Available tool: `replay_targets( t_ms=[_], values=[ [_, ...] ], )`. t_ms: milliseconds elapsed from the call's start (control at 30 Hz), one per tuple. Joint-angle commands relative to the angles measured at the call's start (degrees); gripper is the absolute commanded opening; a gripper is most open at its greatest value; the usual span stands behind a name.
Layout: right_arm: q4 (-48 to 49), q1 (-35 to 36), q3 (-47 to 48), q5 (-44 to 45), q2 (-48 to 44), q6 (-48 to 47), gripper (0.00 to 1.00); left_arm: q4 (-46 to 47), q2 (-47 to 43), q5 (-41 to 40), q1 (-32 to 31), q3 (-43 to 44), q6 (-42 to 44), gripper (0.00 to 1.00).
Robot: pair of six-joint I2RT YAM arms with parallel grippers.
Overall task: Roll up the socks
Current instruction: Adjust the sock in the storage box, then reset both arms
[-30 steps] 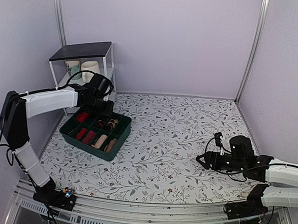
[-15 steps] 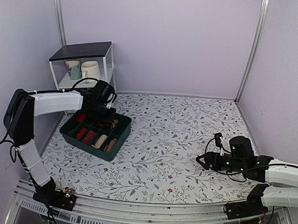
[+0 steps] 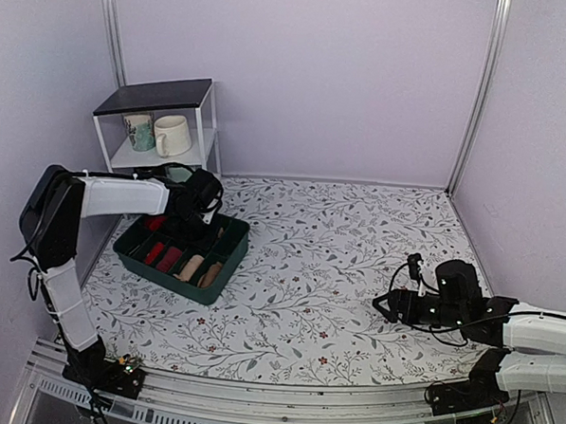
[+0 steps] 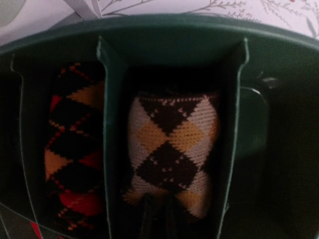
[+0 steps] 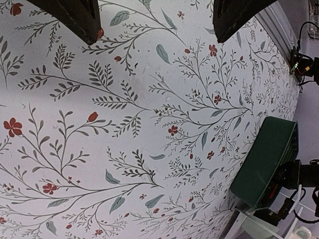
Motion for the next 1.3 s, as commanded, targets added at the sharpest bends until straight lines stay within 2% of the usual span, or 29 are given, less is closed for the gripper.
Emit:
replay_targets(
  t_ms=[0, 167, 267, 300, 333, 367, 433, 467, 667, 733, 867, 1033, 1133, 1267],
  values=[
    [1.90, -0.28, -1.36, -0.41, -0.66, 0.72, 0.79, -3.98, 2.64, -0.84, -1.28, 1.67, 1.14, 0.13],
    [2.03, -0.31, -2.18, -0.12, -1.75, 1.12, 0.79, -4.60, 2.95, -2.50, -1.51, 2.40, 1.20, 0.18],
    [2.07, -0.32, -2.23, 0.29, -2.18, 1.18, 0.79, -3.97, 0.14, -4.28, -1.61, 2.62, 0.83, 0.26],
    [2.10, -0.30, -2.16, 0.35, -2.16, 1.12, 0.79, -3.28, -1.19, -4.77, -1.60, 2.62, 0.84, 0.32],
    [2.18, -0.29, -2.08, 0.42, -2.13, 0.90, 0.79, -2.34, -2.53, -5.23, -1.62, 2.70, 0.95, 0.41],
    [2.32, -0.26, -1.94, 0.40, -1.97, 0.80, 0.79, -1.29, -4.00, -5.72, -1.62, 2.71, 1.05, 0.55],
    [2.35, -0.31, -1.52, 0.34, -1.39, 0.51, 0.79, 0.78, -6.16, -5.82, -1.57, 2.90, 1.44, 0.97],
    [2.33, -0.30, -1.27, 0.27, -1.05, 0.24, 0.79, 1.40, -6.97, -5.75, -1.51, 3.27, 1.50, 0.99],
    [0.05, -0.27, 1.51, 1.45, -2.05, -2.69, 0.84, 5.11, -12.07, -4.56, -1.71, 3.01, 2.28, 0.99],
    [-1.20, -0.28, 2.68, 2.14, -3.26, -4.36, 0.88, 8.36, -15.73, -2.40, -1.71, 0.37, 2.40, 0.99],
    [-3.58, -0.26, 5.43, 8.89, -4.64, -3.77, 0.99, 17.06, -25.24, 0.42, -1.66, -8.27, 2.48, 0.99],
    [-6.04, -0.25, 7.92, 17.70, -4.01, 10.51, 1.00, 27.48, -37.49, 4.14, -1.71, -20.70, 4.45, 0.99],
    [-7.23, -0.20, 9.44, 20.60, -3.12, 12.81, 1.00, 33.02, -44.47, 4.72, -1.71, -28.51, 4.97, 1.00],
    [-8.26, -0.24, 10.45, 23.79, -3.29, 13.14, 1.00, 36.70, -50.28, 5.52, -1.79, -33.86, 4.63, 0.99]
  ],
)
